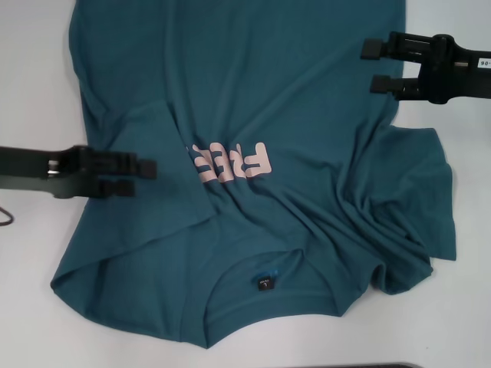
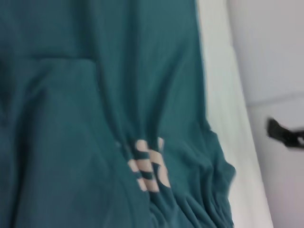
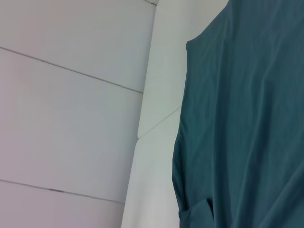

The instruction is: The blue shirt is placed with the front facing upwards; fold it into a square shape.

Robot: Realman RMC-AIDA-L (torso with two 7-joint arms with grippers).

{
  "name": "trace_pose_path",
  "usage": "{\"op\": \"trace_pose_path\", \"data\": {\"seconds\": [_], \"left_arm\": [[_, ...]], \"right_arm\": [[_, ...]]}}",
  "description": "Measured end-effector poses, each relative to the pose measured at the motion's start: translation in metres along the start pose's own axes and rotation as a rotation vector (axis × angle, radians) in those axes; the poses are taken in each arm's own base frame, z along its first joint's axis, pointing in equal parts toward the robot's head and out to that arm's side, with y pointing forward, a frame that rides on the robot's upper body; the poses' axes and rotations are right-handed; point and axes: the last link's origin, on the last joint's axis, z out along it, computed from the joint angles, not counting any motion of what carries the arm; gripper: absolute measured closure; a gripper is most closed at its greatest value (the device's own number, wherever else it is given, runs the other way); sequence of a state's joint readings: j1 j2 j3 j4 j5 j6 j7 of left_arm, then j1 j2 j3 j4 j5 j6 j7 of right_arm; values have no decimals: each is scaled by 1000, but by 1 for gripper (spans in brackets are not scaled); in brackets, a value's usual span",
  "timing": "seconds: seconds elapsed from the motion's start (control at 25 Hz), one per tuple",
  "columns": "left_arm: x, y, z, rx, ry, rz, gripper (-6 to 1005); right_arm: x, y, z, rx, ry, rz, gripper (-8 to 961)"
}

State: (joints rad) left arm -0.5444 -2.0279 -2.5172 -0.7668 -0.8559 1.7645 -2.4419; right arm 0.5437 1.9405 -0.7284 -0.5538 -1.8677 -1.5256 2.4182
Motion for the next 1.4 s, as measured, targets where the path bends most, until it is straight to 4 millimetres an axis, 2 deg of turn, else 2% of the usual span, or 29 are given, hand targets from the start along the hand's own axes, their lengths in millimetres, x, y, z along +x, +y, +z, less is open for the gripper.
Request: {"op": "trace_pose_path", "data": {"seconds": [0.12,0.16,0.28,0.36,0.48,0.56,0.72,0.84,0.96,1.2,1.4], "left_arm": [[-12,6,-7,-70,-41,194,221],[-20,9,-7,-122,-42,311,221],[-36,10,-6,-199,51,558,221],[-43,8,-3,-215,114,640,221],[-47,6,0,-219,150,671,220],[-47,6,1,-220,155,652,220],[-43,4,2,-208,175,594,220],[-40,5,1,-207,192,586,220],[-37,5,1,-203,210,589,220],[-33,6,-1,-211,279,586,220],[-31,9,-6,-228,333,588,220]], "right_arm": [[0,1,-1,-6,0,-54,53],[0,1,-2,-13,-8,-77,53],[-2,4,-8,-39,-44,-137,53],[-2,3,-11,-47,-53,-166,53],[2,2,-15,-46,-37,-211,54],[5,-1,-26,-26,6,-231,54],[9,-10,-68,83,142,-135,54],[8,-9,-102,163,205,-44,54],[6,-11,-121,248,209,9,54],[6,-25,-119,350,205,32,54],[7,-32,-110,365,178,20,55]]}}
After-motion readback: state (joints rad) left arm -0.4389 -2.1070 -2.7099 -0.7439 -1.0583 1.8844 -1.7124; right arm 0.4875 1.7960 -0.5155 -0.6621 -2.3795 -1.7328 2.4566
